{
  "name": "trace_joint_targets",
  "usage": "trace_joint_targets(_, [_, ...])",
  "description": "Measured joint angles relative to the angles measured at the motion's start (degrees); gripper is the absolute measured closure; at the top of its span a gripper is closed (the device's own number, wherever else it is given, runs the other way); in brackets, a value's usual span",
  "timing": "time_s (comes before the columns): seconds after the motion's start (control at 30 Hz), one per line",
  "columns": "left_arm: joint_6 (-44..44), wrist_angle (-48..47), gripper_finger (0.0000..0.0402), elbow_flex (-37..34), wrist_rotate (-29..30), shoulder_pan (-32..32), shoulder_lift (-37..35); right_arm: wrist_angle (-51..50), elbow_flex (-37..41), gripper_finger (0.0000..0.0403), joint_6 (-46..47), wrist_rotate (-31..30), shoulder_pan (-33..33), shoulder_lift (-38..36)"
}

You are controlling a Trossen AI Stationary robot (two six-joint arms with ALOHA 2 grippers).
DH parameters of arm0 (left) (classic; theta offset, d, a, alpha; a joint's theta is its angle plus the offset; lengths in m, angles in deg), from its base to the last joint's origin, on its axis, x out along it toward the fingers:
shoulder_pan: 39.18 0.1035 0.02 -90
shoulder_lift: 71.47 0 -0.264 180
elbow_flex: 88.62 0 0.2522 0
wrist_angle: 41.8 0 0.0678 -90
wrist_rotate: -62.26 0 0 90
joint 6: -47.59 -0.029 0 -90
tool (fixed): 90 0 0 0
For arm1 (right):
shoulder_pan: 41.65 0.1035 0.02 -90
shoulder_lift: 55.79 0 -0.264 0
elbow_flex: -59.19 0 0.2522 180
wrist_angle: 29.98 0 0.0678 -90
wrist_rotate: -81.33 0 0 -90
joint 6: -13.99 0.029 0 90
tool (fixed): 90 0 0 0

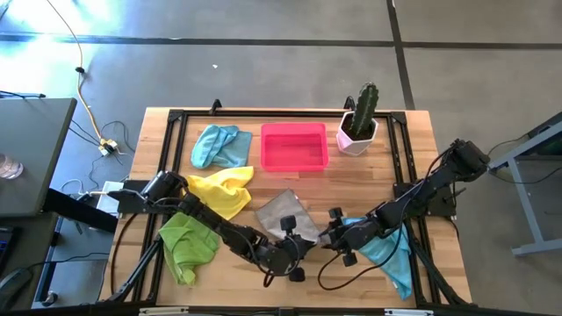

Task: Fold microfiber towels
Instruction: Fold the gray microfiber cloth

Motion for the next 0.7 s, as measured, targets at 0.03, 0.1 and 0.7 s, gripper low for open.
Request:
trace_joint_targets(0.03, [0.40, -0.55, 0.0401, 0.00, -1.42, 0.00, 0.00, -0.05, 0.08, 0.0234, 0.02, 0.25, 0.04, 0.00])
trace_joint_targets(0.1, [1.99, -2.13, 0.0401, 0.00, -4.30, -0.11, 0.04, 0.19, 0.08, 0.0234, 0.01, 1.49, 0.07, 0.00])
trace_joint_targets(0.7, [3.97, -5.48, 0.0401, 0.00, -4.43, 0.31, 0.11, 10.31, -2.69, 0.0234, 0.68, 1.92, -0.42, 0.73])
